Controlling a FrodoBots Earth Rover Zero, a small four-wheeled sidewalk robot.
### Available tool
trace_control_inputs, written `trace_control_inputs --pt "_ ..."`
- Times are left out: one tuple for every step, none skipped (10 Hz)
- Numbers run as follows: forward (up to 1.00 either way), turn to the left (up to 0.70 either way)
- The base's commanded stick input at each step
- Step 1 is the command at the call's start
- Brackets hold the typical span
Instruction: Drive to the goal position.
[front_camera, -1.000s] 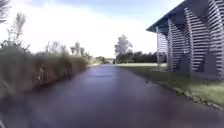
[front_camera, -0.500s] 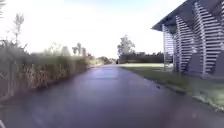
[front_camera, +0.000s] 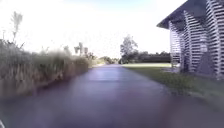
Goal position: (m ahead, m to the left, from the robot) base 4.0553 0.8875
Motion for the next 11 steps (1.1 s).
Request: trace_control_inputs --pt "1.00 0.00" --pt "1.00 0.00" --pt "1.00 0.00" --pt "1.00 0.00" --pt "1.00 0.00" --pt "1.00 0.00" --pt "1.00 0.00" --pt "0.99 0.00" --pt "0.98 0.00" --pt "0.97 0.00" --pt "0.97 0.00"
